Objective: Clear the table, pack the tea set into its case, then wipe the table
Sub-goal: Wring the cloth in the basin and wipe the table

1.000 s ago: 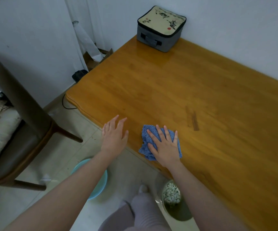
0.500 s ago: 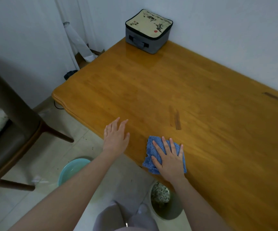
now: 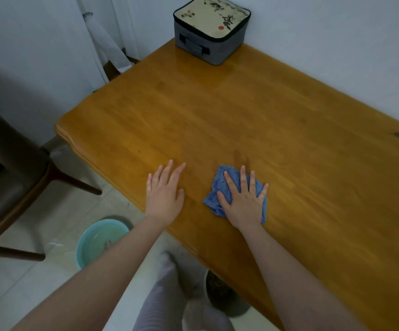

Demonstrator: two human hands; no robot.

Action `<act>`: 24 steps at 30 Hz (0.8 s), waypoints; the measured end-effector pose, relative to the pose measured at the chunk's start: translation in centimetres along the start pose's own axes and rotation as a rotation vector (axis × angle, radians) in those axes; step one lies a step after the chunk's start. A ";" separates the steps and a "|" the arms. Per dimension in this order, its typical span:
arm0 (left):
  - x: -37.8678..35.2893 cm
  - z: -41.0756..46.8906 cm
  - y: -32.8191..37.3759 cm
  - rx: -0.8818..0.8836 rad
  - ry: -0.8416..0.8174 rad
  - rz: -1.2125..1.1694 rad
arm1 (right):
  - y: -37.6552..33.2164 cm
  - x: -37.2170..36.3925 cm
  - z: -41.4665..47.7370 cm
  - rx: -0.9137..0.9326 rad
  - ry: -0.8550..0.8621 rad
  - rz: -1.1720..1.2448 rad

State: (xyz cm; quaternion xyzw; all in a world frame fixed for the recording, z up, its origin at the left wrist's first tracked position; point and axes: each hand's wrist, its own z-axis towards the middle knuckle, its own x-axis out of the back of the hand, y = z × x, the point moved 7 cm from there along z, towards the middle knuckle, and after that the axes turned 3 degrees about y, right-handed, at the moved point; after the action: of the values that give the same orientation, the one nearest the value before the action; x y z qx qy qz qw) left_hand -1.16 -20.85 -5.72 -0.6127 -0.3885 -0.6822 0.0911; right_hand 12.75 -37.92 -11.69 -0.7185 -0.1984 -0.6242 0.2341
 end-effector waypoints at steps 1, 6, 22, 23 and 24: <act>-0.2 0.5 0.1 -0.004 -0.006 0.001 | 0.1 0.1 0.6 -0.004 -0.001 -0.002; -0.5 4.3 0.7 -0.039 -0.010 0.015 | 1.0 0.4 4.3 -0.049 0.002 -0.002; 0.7 13.6 -3.1 -0.004 0.017 -0.065 | -2.0 1.6 16.0 -0.119 0.014 -0.016; 0.8 13.8 -3.6 0.008 0.014 -0.070 | -2.5 1.6 16.3 -0.108 0.022 -0.016; 1.0 13.9 -4.1 0.021 0.015 -0.075 | -3.1 1.6 16.5 -0.095 0.028 -0.016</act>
State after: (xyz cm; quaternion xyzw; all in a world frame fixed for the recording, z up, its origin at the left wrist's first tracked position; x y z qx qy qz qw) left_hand 6.75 -8.78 -7.28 -0.5915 -0.4177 -0.6856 0.0747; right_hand 24.49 -25.74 -11.68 -0.7184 -0.1709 -0.6447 0.1975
